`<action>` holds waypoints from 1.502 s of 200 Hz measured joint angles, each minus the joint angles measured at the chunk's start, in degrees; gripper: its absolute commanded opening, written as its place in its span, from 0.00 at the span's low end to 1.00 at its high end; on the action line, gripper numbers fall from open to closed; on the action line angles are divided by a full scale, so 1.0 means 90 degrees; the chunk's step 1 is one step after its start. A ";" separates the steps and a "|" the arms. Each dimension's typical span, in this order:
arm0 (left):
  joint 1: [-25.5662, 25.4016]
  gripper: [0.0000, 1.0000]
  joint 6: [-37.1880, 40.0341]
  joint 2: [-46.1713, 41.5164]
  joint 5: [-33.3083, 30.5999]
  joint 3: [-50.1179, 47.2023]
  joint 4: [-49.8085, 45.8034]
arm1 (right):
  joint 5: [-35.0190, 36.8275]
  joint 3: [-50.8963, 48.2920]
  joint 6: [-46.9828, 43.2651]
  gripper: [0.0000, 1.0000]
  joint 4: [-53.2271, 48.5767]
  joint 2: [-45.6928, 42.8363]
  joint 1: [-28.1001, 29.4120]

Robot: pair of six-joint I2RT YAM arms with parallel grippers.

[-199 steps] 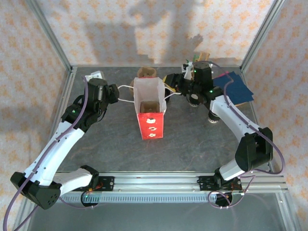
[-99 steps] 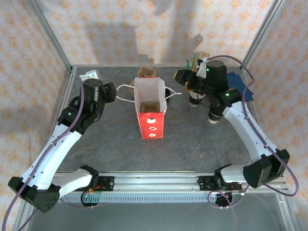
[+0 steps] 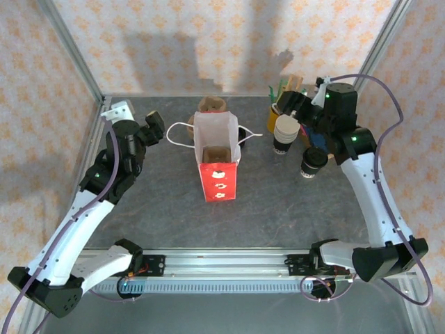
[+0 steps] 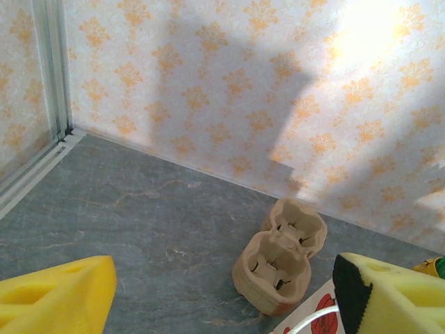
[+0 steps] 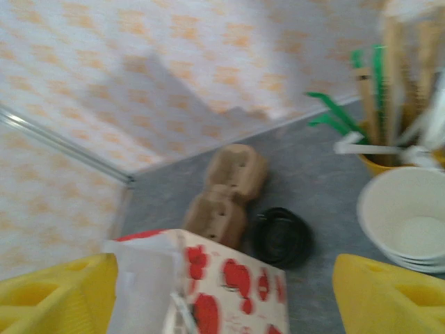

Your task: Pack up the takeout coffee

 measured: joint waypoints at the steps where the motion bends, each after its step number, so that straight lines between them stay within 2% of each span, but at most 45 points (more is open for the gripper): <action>1: 0.0000 0.87 0.0005 0.0000 0.0000 -0.0010 0.0005 | 0.0032 0.0005 -0.0017 0.84 -0.0039 0.0002 -0.0012; 65: 0.0000 0.94 0.0631 -0.0112 0.0410 -0.0843 0.0743 | 0.1770 0.0262 -0.0758 0.88 -0.1778 0.0432 -0.0180; 96: 0.0000 0.96 0.0891 0.0002 0.0733 -0.0831 0.0969 | 0.2169 -0.0148 -0.0831 0.92 -0.2130 0.0515 -0.0274; 167: 0.0000 0.96 0.1020 0.0272 0.1394 -0.0651 0.0976 | 0.2084 -0.0857 -0.1132 0.94 -0.2552 0.1282 -0.0974; 229: 0.0000 0.96 0.1134 0.0306 0.1460 -0.0639 0.0979 | 0.1870 -0.0835 -0.1593 0.95 -0.2523 0.1938 -0.1207; 300: 0.0000 0.96 0.1173 0.0304 0.1450 -0.0641 0.0981 | 0.1882 -0.0724 -0.1688 0.88 -0.2521 0.2351 -0.1285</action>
